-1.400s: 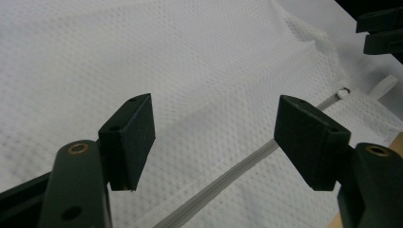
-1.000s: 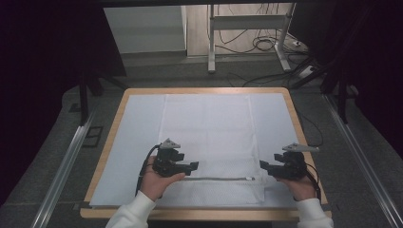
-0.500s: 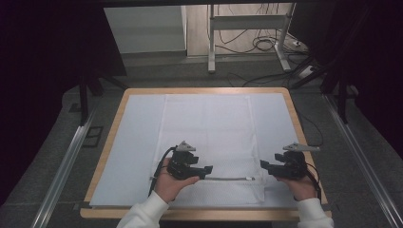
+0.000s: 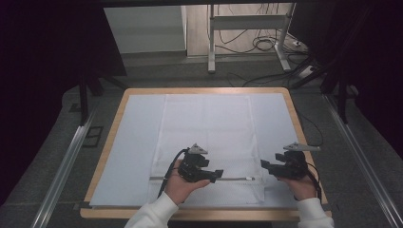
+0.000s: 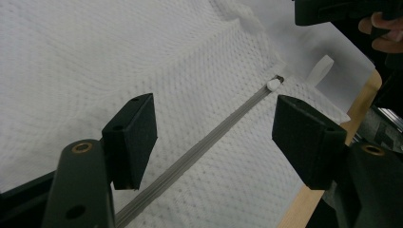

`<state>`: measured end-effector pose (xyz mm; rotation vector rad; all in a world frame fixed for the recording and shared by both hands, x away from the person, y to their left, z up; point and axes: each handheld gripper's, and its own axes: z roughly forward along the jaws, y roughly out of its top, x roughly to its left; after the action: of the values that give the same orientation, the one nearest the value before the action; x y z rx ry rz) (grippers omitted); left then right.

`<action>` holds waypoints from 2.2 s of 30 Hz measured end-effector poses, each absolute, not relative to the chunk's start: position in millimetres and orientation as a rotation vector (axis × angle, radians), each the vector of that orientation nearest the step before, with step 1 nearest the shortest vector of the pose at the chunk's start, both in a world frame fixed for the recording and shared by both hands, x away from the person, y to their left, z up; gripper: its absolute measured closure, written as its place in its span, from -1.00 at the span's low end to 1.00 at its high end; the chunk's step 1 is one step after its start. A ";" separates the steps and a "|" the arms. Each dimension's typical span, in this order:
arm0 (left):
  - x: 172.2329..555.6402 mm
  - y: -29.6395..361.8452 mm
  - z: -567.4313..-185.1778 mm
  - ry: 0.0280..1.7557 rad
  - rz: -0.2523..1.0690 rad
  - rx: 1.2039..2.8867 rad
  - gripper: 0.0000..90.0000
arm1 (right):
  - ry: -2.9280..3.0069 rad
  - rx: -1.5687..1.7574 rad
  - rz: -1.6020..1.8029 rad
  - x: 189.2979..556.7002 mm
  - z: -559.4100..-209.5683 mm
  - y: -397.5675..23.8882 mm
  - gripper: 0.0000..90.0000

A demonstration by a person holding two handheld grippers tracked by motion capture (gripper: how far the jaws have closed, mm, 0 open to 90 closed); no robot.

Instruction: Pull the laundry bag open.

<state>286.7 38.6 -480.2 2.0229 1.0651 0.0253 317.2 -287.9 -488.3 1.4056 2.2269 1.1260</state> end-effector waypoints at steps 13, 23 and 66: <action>291.0 21.2 -485.3 1.057 -0.014 2.045 -0.28 | 2.226 1.403 1.123 318.4 -488.5 -288.8 -0.39; 293.5 5.9 -489.2 1.053 -0.029 2.058 -0.28 | 2.223 1.402 1.109 318.8 -489.1 -289.1 -0.39; 302.5 -50.4 -502.9 1.046 -0.107 2.085 -0.12 | 2.206 1.415 1.088 320.4 -490.3 -293.9 -0.41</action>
<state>302.5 -50.4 -502.9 2.0855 1.0460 -0.1068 320.4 -293.9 -490.3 1.4151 2.2058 1.0883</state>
